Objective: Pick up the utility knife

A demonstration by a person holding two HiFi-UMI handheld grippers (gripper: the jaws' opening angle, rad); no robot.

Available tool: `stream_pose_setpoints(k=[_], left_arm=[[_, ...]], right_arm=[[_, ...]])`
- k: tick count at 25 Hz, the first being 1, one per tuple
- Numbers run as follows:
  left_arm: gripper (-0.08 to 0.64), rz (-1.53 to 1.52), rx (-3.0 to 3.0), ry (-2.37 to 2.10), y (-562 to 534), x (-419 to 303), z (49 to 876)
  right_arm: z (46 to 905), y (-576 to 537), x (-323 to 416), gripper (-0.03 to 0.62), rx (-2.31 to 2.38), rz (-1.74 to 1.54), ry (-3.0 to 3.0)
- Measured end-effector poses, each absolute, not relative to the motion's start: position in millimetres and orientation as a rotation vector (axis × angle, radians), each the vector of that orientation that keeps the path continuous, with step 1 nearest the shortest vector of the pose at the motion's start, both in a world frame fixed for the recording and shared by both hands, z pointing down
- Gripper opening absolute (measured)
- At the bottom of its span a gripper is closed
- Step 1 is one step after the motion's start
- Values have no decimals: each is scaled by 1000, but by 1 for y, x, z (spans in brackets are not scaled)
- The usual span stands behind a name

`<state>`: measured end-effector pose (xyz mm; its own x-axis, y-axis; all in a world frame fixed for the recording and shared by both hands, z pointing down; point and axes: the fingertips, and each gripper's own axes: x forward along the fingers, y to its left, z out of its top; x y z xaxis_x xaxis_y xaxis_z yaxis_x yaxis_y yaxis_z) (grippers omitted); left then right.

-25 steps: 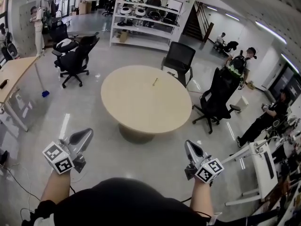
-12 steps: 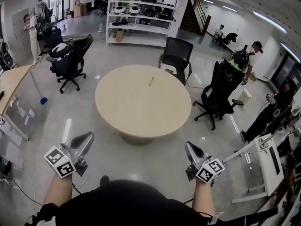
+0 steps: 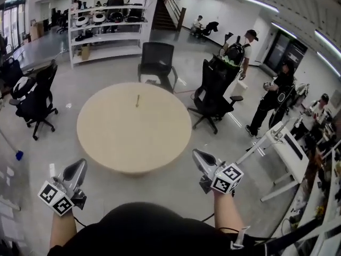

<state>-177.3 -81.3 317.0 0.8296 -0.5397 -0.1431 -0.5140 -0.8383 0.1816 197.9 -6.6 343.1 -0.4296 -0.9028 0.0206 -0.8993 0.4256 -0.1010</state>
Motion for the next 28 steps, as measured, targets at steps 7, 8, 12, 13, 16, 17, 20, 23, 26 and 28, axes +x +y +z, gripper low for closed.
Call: stream_pose_setpoints(k=[7,8,12,13,16,17,20,23,26,28], left_arm=[[-12,-308,2900,-722,-175,-207,313],[-12,-306,2903,-708,-183,-217,314],[-12,-293,2877,-711,-216,-244,327],[-12,-292,2872,-706,-225,-242,330],[-12,-292,2868,-680,-247,-232,333],[-12,-290,2868,-676,-252,-229,334],[-12,-280,2867,-675,-266,-223,338],[-12,-283,2855,-685,-281,-214,344],[-12,-271,2837,-697,-292,-200,352],[-12,-253,2835,-711,-298,-188,356]], right_arm=[[332,-75,147,15,-1721,-91,2602],[333,-82,138,15,-1737,-91,2597],[338,-117,119,15,-1758,-125,2567],[339,-125,120,15,-1761,-127,2563],[342,-143,123,15,-1773,-136,2565],[342,-148,124,15,-1774,-139,2569],[346,-163,128,15,-1773,-149,2574],[350,-178,140,15,-1773,-160,2577],[359,-191,155,15,-1761,-187,2593],[365,-202,168,15,-1746,-204,2597]])
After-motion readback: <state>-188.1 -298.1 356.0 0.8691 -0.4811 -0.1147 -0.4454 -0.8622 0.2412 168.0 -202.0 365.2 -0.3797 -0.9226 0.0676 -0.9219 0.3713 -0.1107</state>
